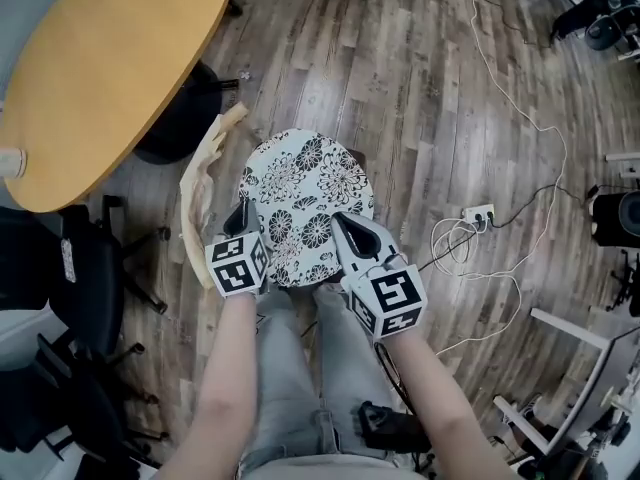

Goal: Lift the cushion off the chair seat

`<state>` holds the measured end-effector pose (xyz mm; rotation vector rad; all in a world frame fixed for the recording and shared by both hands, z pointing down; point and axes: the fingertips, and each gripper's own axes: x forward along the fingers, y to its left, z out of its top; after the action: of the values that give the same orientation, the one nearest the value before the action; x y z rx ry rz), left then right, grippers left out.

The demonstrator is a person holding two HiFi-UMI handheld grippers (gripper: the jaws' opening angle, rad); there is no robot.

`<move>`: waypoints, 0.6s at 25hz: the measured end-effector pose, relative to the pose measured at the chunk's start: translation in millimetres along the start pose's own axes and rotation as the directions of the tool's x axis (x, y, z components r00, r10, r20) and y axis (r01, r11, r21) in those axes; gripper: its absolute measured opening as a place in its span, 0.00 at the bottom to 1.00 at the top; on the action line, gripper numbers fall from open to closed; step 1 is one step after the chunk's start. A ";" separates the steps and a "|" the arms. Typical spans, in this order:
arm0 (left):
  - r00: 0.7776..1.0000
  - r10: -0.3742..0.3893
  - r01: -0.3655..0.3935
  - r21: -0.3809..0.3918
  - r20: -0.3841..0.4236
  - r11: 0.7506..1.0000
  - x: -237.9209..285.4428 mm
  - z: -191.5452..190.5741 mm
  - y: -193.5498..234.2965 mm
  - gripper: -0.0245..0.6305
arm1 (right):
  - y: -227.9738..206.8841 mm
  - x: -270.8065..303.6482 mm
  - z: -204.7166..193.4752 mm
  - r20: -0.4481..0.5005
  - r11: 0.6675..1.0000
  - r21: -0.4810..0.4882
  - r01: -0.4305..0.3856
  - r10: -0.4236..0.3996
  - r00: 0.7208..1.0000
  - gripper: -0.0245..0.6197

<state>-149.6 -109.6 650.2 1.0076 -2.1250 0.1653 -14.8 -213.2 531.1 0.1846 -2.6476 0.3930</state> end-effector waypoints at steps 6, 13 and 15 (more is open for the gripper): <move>0.997 -0.075 0.075 0.010 0.006 0.997 -21.2 15.7 -23.7 0.06 | 10.5 -14.7 24.9 0.016 1.000 -0.029 0.002 -0.002 1.000 0.08; 0.989 -0.146 0.145 0.043 0.033 0.988 -48.0 39.1 -53.3 0.06 | 19.1 -32.2 49.4 0.026 0.997 -0.078 0.013 -0.011 1.000 0.08; 0.984 -0.174 0.172 0.056 0.041 0.984 -54.9 48.0 -60.9 0.06 | 22.1 -37.3 57.6 0.030 0.996 -0.093 0.013 -0.011 1.000 0.08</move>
<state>-112.9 -137.2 567.0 1.2321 -2.0711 0.1130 -10.1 -207.4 459.4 0.1777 -2.6853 0.2634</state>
